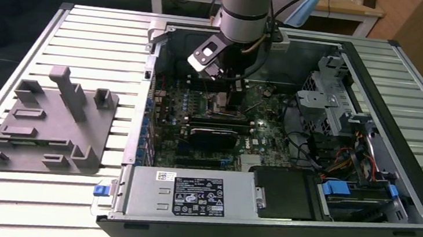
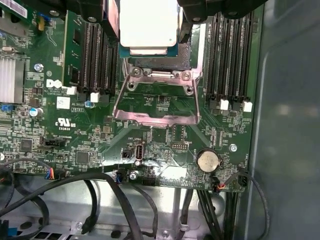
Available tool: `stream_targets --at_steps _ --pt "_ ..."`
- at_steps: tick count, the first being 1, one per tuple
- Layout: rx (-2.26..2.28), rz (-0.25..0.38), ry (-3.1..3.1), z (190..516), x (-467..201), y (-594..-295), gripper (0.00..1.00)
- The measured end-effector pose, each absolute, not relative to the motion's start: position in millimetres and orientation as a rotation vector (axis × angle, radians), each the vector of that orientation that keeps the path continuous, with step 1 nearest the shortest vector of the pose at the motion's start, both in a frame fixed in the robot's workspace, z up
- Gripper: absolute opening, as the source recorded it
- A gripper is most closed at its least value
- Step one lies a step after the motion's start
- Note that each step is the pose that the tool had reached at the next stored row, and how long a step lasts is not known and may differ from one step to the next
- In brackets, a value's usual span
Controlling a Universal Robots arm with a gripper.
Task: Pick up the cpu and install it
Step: 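Place the cpu into insertion slot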
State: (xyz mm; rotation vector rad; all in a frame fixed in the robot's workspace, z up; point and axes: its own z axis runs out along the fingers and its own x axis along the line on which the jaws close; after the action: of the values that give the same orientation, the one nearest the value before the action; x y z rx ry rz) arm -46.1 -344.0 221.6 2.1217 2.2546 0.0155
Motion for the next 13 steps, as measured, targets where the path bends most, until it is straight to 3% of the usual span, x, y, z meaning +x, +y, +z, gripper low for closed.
stream_targets --at_steps 13 --pt "2.122 0.016 2.254 209 -46 -342 0.55"
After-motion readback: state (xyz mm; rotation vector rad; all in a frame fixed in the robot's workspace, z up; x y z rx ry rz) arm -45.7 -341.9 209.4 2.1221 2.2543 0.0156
